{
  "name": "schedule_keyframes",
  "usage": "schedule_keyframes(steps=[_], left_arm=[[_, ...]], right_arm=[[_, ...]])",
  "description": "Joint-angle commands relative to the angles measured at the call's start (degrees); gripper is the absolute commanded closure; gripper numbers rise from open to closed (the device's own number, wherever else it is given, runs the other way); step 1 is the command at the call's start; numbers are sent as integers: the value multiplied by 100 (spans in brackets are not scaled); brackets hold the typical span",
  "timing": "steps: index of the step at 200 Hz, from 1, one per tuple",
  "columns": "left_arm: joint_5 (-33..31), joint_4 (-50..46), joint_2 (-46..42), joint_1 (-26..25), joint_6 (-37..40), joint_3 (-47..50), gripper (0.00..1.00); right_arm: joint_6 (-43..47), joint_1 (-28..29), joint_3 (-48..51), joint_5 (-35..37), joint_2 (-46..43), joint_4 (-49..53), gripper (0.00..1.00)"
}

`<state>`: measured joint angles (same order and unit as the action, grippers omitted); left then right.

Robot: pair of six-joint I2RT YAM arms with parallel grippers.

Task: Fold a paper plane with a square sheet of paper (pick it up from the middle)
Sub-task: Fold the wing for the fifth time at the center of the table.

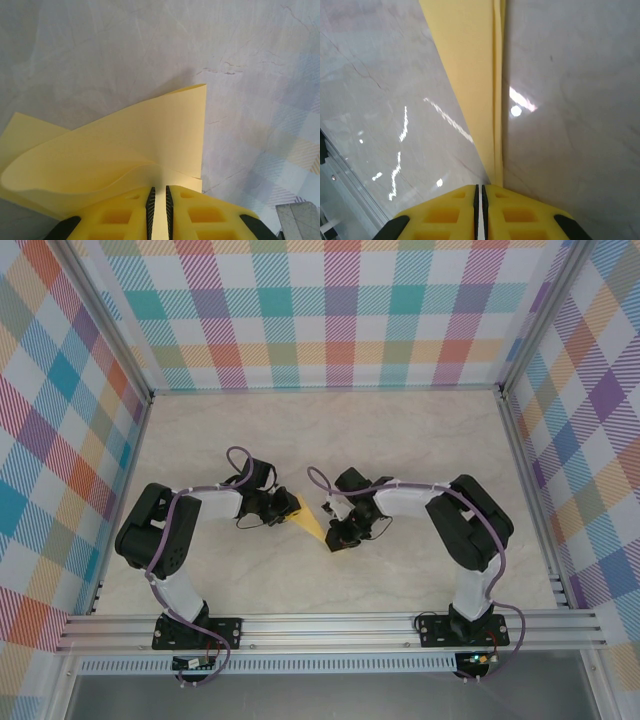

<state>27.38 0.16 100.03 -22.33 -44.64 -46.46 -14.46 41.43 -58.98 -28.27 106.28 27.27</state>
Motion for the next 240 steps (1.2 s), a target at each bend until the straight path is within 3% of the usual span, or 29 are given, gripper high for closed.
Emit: schedule_keyframes(steps=[1, 41, 139, 240], left_arm=[[-384, -231, 207, -17, 111, 8, 82], [-312, -157, 172, -16, 117, 7, 81], [-250, -96, 188, -17, 94, 7, 81], [-298, -227, 202, -17, 199, -74, 82]], right_arm=[[84, -84, 170, -11, -321, 457, 89], [-11, -205, -87, 243, -1165, 169, 85], [-459, 63, -1501, -74, 726, -474, 85], [-132, 58, -1107, 19, 947, -27, 86]])
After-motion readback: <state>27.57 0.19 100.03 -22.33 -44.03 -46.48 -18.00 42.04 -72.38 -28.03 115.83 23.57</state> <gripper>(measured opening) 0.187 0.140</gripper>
